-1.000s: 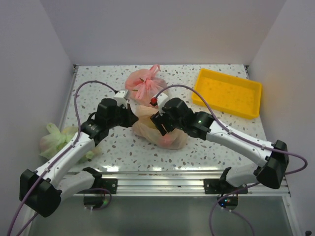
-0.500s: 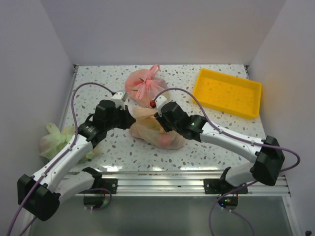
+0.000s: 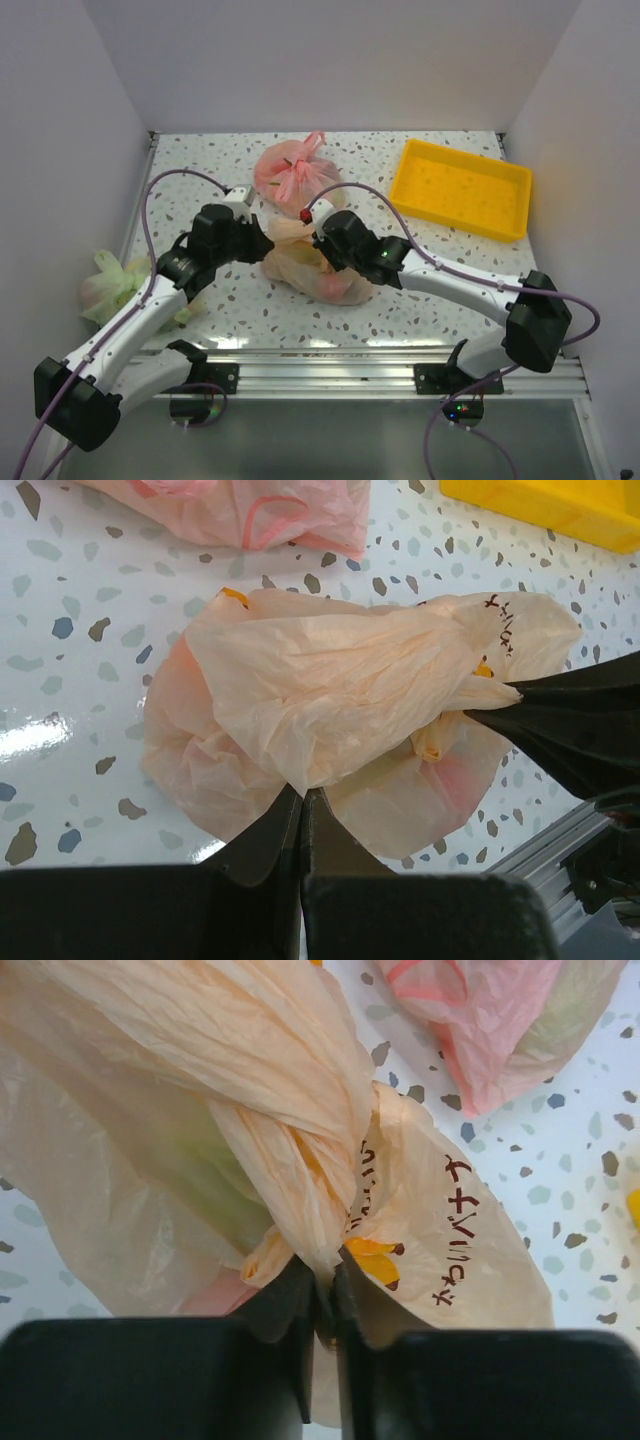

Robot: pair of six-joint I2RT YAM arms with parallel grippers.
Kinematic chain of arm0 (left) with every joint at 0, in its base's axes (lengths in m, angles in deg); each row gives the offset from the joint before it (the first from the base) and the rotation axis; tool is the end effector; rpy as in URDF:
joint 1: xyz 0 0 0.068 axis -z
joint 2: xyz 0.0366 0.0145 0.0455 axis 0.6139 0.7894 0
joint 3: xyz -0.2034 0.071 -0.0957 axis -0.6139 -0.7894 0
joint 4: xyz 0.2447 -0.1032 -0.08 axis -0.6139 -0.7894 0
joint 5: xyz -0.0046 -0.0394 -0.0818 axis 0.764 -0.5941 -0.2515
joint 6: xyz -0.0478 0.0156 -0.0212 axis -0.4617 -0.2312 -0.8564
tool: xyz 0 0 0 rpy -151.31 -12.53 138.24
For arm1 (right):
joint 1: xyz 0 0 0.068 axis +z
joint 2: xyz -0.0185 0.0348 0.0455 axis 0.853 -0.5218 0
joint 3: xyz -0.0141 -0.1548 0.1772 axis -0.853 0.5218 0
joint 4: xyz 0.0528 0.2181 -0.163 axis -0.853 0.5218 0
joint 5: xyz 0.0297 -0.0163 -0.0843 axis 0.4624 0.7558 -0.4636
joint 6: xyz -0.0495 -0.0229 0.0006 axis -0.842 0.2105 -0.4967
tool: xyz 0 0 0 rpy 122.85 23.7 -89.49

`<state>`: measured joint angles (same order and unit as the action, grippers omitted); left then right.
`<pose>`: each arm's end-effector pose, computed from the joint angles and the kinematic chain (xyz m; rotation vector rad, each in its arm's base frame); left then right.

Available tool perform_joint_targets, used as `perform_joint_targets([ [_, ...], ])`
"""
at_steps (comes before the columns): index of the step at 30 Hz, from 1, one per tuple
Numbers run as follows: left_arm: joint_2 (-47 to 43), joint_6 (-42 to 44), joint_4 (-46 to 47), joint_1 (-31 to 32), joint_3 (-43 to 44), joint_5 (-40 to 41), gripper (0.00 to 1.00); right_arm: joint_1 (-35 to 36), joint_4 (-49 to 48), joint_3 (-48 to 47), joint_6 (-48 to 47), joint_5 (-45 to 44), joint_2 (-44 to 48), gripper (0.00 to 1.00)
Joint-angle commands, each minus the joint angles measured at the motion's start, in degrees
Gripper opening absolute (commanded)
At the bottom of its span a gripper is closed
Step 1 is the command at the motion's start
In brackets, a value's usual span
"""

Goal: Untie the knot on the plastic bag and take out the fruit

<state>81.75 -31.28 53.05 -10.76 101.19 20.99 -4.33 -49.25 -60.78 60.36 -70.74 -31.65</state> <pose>0.2277 -0.1215 0.2531 0.0747 2.2022 -0.6706 0.2092 0.2744 0.2300 -0.8864 2.0555 0.2287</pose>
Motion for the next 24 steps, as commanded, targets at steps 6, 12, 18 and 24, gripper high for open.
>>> perform_joint_targets([
  [6, -1.87, -5.09, -4.63, -2.85, 0.21, 10.91, 0.0, -5.78, -1.33, 4.31, 6.97, -5.91, 10.14, 0.0],
  [12, -0.11, -11.15, -4.45, -4.52, 0.21, 12.67, 0.0, -10.71, 0.08, 8.88, 18.74, -7.05, 22.52, 0.0],
  [18, 0.95, -19.58, -1.73, -4.88, -2.24, 12.41, 0.0, -11.06, -1.93, 14.68, 30.43, -10.03, 32.73, 0.0],
  [24, -1.16, -22.94, 4.41, -4.88, -6.56, 8.99, 0.0, -11.06, -8.44, 19.0, 31.51, -5.22, 35.83, 0.0],
])
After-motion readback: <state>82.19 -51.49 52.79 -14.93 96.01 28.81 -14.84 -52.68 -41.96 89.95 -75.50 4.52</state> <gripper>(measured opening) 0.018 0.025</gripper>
